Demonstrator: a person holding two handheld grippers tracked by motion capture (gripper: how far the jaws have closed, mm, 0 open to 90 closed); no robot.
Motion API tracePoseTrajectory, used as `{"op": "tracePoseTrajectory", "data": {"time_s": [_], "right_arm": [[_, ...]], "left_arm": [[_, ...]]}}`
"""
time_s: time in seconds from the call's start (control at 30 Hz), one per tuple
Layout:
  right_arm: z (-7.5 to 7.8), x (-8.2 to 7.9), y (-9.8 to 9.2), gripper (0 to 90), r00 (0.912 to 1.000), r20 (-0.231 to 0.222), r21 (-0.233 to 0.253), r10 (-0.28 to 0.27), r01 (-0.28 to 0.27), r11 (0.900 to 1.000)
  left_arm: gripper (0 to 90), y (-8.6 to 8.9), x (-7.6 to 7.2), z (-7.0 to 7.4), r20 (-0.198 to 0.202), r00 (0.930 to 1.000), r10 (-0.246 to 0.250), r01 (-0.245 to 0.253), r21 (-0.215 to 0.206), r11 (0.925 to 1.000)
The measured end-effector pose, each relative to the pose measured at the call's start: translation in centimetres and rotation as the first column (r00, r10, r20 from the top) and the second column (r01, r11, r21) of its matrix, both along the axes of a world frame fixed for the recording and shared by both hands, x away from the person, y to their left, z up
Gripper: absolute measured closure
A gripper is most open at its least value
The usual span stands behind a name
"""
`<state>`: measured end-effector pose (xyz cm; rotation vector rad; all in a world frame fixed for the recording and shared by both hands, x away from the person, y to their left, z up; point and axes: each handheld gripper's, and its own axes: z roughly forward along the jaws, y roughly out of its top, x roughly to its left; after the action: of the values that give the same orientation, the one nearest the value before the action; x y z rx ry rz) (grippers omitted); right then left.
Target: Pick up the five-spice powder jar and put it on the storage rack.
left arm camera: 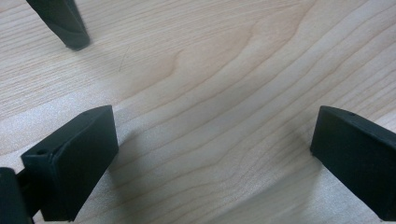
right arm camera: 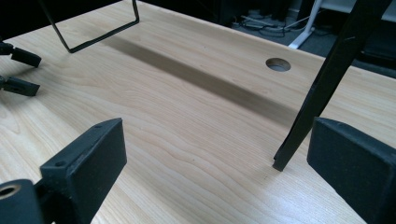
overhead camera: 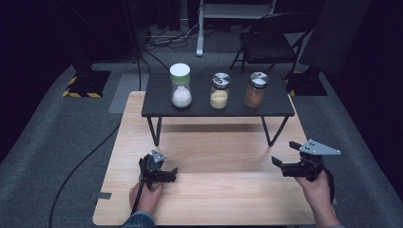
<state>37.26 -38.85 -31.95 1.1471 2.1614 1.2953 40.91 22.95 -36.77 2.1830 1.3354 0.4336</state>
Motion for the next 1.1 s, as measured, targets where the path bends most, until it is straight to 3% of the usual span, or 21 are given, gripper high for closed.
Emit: {"op": "tracePoseTrajectory", "data": {"time_s": [0.6, 1.1], "right_arm": [[-2.3, 0.3, 1.2, 3.5, 0.9977, -0.061, -0.054, 0.03, -0.033, 0.998], [-4.4, 1.3, 2.8, 3.5, 0.9894, -0.137, -0.113, 0.047, -0.063, 0.992]], "left_arm": [[0.7, 0.0, 0.0, 0.0, 0.0, 1.0, 0.0, 0.0, 0.0, 1.0], [0.7, 0.0, 0.0, 0.0, 0.001, 1.0, -0.005, 0.005, 0.0, 1.0]]}}
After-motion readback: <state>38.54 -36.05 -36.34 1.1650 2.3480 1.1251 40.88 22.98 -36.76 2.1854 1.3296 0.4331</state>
